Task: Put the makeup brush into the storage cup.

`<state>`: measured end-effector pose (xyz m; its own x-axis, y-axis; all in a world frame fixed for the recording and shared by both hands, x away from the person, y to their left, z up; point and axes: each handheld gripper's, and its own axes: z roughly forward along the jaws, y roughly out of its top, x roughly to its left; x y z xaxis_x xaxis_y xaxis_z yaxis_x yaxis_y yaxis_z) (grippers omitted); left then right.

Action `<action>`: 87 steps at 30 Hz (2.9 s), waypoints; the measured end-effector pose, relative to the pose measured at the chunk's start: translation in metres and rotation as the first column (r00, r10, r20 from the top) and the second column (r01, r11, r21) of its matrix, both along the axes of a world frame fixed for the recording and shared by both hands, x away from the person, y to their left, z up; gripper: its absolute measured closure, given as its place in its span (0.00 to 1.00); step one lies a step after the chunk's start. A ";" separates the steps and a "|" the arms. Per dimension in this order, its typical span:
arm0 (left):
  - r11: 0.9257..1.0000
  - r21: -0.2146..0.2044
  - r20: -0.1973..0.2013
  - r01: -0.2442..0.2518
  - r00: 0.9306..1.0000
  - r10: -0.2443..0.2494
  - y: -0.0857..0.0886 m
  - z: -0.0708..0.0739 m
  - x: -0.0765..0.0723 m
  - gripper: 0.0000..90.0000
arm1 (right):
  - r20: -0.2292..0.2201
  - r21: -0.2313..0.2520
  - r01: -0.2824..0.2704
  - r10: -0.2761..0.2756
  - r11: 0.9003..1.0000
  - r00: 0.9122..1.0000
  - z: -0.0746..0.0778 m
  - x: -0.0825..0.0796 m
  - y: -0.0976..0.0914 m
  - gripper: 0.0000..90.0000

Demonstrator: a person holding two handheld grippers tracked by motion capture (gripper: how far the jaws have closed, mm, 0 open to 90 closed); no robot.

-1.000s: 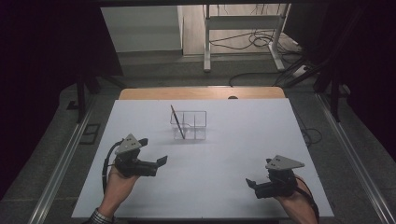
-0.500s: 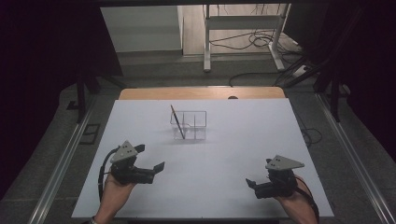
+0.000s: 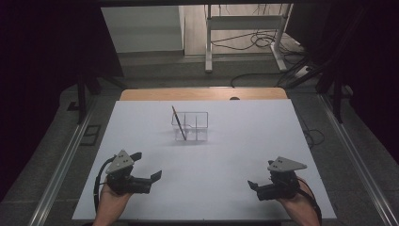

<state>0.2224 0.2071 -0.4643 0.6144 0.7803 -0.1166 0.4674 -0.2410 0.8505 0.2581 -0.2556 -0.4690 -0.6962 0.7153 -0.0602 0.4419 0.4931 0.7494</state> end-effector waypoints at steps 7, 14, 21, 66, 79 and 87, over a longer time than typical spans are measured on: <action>1.000 0.019 -0.002 -0.007 1.000 0.007 0.002 -0.003 -0.004 0.01 | 0.000 0.006 0.006 -0.006 1.000 1.000 0.002 -0.001 -0.002 0.00; 1.000 0.011 -0.002 -0.020 1.000 0.020 0.007 -0.004 -0.010 0.01 | -0.005 0.021 0.010 -0.010 1.000 1.000 0.003 -0.005 -0.006 0.00; 0.999 0.022 0.001 -0.029 1.000 0.029 0.010 -0.005 -0.016 0.01 | -0.002 0.025 0.015 -0.015 1.000 1.000 0.004 -0.008 -0.009 0.00; 0.987 0.090 -0.039 -0.136 0.989 0.140 0.051 -0.021 -0.026 0.02 | -0.001 0.021 0.101 -0.101 0.995 0.995 0.003 -0.017 -0.045 0.00; 0.980 0.107 -0.041 -0.168 0.984 0.173 0.060 -0.024 -0.025 0.02 | 0.003 0.020 0.130 -0.130 0.991 0.991 0.003 -0.019 -0.056 0.00; 0.979 0.106 -0.046 -0.175 0.982 0.181 0.063 -0.025 -0.025 0.02 | 0.002 0.021 0.144 -0.144 0.989 0.990 0.003 -0.020 -0.062 0.00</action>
